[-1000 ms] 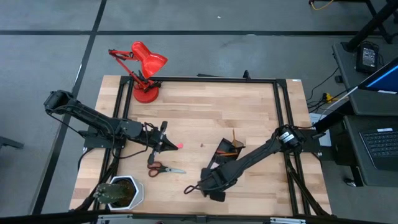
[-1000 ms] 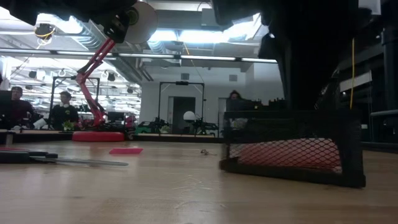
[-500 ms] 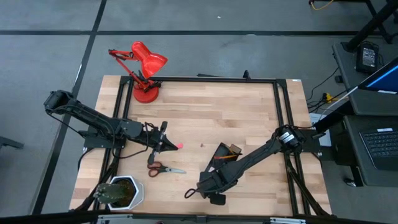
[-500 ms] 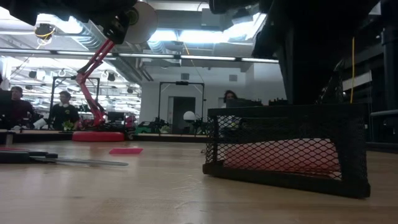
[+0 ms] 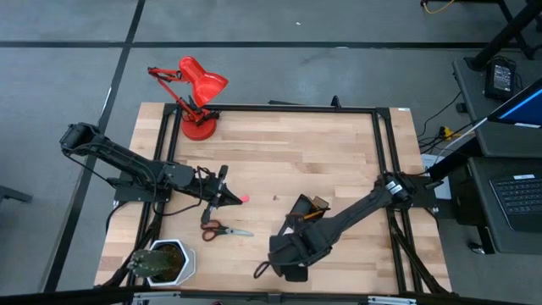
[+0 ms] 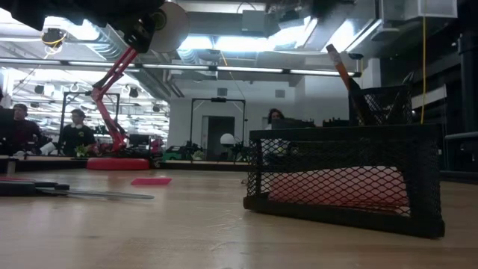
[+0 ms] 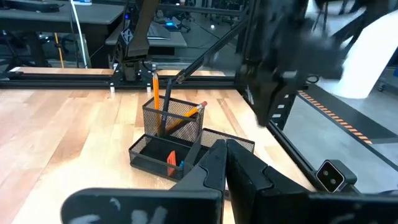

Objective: Pick and place office supplies into organizer
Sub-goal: Put the pink binder clip into the desk organizer

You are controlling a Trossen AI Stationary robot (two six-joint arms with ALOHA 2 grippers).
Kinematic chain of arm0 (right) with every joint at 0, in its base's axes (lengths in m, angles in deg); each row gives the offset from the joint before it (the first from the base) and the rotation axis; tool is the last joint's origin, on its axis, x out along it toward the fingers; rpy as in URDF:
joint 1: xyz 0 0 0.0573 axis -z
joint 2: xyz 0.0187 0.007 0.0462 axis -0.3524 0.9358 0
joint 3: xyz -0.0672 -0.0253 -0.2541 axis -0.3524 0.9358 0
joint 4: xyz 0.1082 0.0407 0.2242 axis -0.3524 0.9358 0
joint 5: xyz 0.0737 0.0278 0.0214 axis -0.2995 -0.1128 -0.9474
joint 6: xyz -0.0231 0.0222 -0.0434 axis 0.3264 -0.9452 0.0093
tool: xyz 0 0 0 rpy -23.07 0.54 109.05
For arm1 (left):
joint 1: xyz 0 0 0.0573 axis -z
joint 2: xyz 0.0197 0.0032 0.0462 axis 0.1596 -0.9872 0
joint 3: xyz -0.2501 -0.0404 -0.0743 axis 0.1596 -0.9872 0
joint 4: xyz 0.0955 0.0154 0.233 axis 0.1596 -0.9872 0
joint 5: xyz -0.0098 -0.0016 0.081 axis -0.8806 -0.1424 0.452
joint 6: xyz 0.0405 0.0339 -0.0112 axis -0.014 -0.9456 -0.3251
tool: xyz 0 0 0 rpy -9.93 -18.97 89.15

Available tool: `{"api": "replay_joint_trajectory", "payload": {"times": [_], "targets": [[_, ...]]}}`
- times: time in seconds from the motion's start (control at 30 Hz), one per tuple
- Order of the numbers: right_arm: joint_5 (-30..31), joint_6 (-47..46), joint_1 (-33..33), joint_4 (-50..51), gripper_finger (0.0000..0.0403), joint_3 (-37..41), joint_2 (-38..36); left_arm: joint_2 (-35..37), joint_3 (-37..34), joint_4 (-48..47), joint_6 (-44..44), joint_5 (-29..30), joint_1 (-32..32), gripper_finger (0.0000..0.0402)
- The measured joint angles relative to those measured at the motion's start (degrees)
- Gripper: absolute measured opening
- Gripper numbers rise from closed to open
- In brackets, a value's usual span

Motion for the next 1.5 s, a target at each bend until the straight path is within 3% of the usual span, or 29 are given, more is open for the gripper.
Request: {"api": "replay_joint_trajectory", "payload": {"times": [0.13, 0.4, 0.63, 0.83, 1.23, 1.5], "targets": [[2.98, 4.72, -0.54, 0.68, 0.0001, -5.30, -0.02, -0.02, 0.00, 0.00, 0.00, 0.00, -0.01, 0.0006], [3.45, 13.07, -0.58, -1.20, 0.0000, -11.78, -0.04, -0.02, 0.00, 0.00, 0.00, 0.00, -0.01, 0.0006], [3.99, 15.95, -0.43, 0.85, 0.0005, -11.88, -0.02, -0.01, 0.00, 0.00, 0.00, 0.00, 0.00, 0.0006], [10.15, 19.21, -0.41, 5.65, 0.0002, -11.88, -0.16, 0.00, -0.02, 0.00, 0.00, 0.00, 0.00, 0.0006], [10.96, 22.94, 2.56, 8.42, 0.0002, -11.88, -1.49, -0.02, 0.00, -0.33, 0.00, 0.00, -0.01, 0.0006], [12.98, 22.25, 3.40, 3.97, 0.0004, -7.28, -1.78, -0.01, 0.00, -0.53, 0.00, 0.00, 0.00, 0.0006]]}}
